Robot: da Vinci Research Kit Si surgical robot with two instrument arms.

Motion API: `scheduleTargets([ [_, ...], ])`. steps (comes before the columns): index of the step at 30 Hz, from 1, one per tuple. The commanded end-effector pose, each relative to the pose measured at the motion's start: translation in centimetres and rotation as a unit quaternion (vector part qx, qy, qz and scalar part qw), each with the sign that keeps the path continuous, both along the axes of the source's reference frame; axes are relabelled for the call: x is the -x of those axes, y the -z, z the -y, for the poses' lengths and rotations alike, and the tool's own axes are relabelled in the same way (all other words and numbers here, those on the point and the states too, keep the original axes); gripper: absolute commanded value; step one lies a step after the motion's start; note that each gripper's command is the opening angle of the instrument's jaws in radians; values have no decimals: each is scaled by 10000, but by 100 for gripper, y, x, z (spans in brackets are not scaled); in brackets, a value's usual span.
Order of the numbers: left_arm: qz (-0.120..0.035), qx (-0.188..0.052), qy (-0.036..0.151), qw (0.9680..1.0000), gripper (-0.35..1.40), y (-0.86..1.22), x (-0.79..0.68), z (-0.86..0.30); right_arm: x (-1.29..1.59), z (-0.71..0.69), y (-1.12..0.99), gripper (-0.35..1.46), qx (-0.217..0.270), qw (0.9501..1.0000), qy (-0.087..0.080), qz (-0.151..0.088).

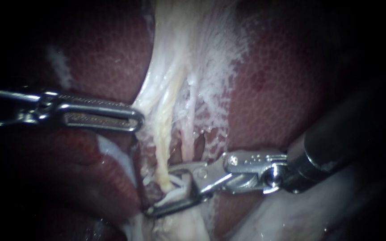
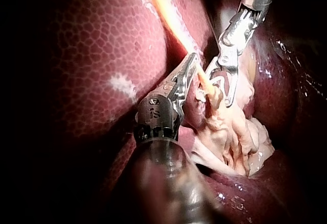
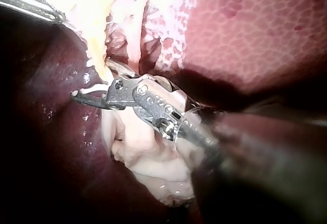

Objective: Clipping first clip left tube

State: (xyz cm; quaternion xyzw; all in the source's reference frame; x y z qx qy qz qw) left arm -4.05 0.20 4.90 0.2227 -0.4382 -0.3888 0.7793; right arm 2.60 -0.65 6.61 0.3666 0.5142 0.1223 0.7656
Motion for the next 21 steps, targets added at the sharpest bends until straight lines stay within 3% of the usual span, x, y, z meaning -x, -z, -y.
scheduleTargets([
  [1, -2, 0, 1, 10000, -25, 0, 0, 0, 0, 0, 2, 55, -64, 10000, 4, 18],
  [7, -1, 0, -1, 10000, -25, 0, -1, 0, 3, 7, 11, 51, -387, 9991, 152, 39],
  [13, -2, 1, 0, 10000, -25, 0, 0, 0, 0, 7, 11, 43, -407, 9982, 412, -168],
  [19, -4, 2, 2, 10000, -25, -1, 1, 1, 1, 4, 6, 32, -401, 9985, 356, -138],
  [21, -4, 3, 3, 10000, -25, -1, 1, 0, 2, 1, 2, 11, -411, 9986, 299, -106],
])
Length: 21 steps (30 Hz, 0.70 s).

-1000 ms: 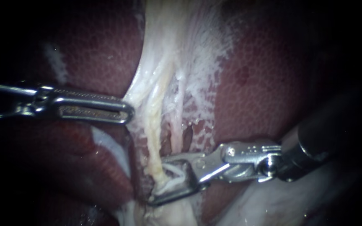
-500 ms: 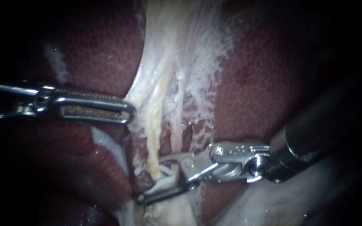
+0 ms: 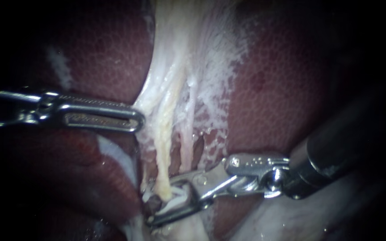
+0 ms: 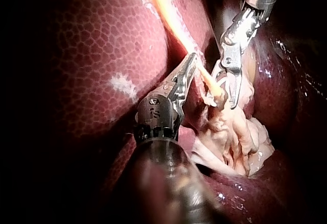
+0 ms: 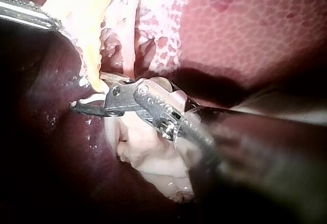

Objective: Clipping first clip left tube

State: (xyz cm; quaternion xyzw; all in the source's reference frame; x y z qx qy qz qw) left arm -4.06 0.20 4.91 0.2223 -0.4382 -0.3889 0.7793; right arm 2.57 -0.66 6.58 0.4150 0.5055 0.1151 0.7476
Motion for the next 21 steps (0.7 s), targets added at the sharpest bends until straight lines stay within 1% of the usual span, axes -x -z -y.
scheduleTargets([
  [1, -2, 0, 1, 10000, -25, 0, 0, 0, 0, -2, -2, 0, -1, 10000, -21, 10],
  [3, -3, 0, 2, 10000, -25, 0, 0, 0, 2, -6, -9, -25, -1, 10000, -29, 14],
  [4, -3, 0, 2, 10000, -25, 0, 1, 0, 4, -8, -11, -35, -1, 10000, -25, 12],
  [9, -3, 0, 3, 10000, -25, 0, 1, 0, 12, -16, -20, -35, -57, 10000, -27, 35],
  [21, -4, 0, 3, 10000, -27, 0, 1, 0, 11, -14, -18, -35, -107, 9999, -27, 59],
])
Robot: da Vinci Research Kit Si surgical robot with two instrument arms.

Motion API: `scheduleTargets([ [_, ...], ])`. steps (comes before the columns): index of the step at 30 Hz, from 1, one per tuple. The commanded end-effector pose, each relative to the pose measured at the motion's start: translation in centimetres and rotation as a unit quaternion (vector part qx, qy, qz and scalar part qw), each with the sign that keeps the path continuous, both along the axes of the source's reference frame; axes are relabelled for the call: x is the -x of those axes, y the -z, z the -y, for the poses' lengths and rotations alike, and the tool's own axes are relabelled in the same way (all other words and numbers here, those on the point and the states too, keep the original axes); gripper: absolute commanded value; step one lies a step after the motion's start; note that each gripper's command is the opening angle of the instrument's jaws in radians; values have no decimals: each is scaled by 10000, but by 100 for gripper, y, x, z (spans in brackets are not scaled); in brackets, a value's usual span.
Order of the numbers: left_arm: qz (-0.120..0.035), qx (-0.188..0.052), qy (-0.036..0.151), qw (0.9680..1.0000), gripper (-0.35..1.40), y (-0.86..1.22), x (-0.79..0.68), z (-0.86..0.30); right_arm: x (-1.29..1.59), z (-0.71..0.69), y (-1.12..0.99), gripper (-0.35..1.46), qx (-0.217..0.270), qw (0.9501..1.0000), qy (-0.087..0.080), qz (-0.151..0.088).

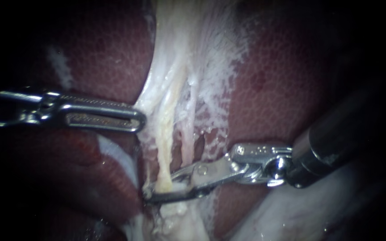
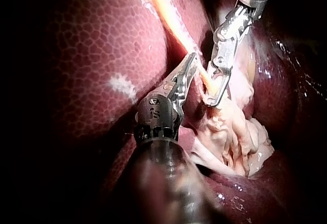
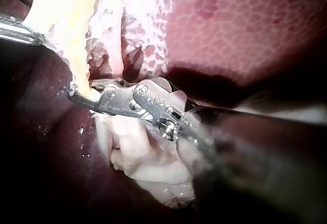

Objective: Clipping first clip left tube

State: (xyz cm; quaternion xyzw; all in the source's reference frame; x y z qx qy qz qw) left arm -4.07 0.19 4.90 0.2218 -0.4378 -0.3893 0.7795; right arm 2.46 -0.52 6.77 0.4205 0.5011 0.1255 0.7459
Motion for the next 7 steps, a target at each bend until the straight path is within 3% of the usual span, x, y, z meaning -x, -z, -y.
scheduleTargets([
  [1, 2, -2, -1, 10000, -27, 0, 0, 0, 0, 0, 0, -35, -26, 10000, 1, 12],
  [7, 0, -2, 2, 10000, -28, 1, 1, 0, 1, 0, 0, -35, -50, 10000, -2, 26],
])
